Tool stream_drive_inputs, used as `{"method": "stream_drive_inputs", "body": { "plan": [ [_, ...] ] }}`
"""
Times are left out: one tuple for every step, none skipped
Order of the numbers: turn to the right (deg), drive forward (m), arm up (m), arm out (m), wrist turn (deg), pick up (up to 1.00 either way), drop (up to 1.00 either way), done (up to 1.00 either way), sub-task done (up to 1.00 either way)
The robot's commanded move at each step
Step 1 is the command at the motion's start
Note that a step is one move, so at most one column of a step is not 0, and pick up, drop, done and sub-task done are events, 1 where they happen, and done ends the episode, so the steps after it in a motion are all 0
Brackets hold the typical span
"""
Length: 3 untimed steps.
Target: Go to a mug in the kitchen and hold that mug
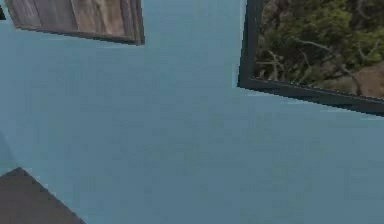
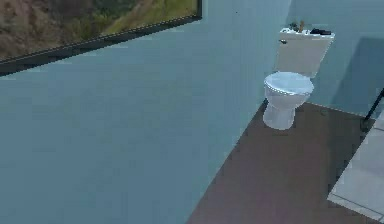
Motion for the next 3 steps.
{"method": "stream_drive_inputs", "body": {
  "plan": [
    [-45.0,0.0,0.0,0.0,0.0,0.0,0.0,0.0,0.0],
    [-9.0,0.0,0.0,0.0,0.0,0.0,0.0,0.0,0.0],
    [0.0,0.6,0.0,0.0,0.0,0.0,0.0,0.0,0.0]
  ]
}}
